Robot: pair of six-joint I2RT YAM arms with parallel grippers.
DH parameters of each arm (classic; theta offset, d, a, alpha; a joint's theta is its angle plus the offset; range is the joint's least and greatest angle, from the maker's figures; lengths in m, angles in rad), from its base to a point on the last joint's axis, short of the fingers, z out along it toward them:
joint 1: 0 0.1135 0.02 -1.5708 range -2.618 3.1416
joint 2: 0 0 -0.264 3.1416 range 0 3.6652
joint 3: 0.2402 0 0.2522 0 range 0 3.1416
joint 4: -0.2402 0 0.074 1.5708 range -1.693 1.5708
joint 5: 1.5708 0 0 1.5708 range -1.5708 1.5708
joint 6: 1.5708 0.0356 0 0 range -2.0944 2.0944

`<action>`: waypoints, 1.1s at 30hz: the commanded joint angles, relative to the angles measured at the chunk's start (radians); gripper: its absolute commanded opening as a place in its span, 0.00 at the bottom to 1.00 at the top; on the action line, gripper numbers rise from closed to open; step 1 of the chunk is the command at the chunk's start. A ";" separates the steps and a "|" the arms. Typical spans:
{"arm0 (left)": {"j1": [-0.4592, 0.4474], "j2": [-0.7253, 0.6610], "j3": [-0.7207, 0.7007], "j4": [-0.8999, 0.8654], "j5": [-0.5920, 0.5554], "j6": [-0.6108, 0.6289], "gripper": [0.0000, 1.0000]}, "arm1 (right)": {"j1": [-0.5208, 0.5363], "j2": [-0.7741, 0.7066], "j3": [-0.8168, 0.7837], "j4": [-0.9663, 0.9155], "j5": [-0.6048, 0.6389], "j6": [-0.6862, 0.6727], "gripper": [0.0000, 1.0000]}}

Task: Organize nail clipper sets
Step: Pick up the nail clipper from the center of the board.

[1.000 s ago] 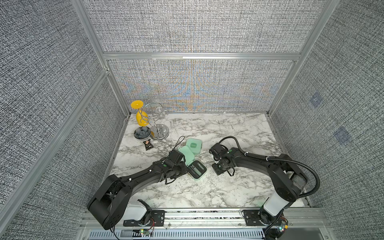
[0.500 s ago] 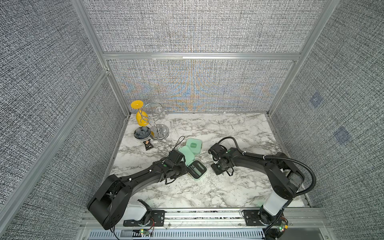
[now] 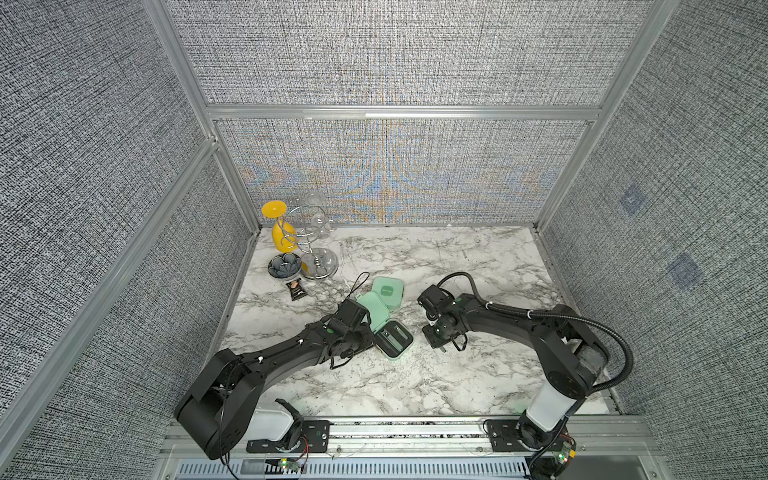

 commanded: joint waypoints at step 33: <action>0.000 0.002 -0.002 0.008 -0.007 -0.004 0.51 | 0.022 -0.028 0.041 -0.076 0.002 0.005 0.05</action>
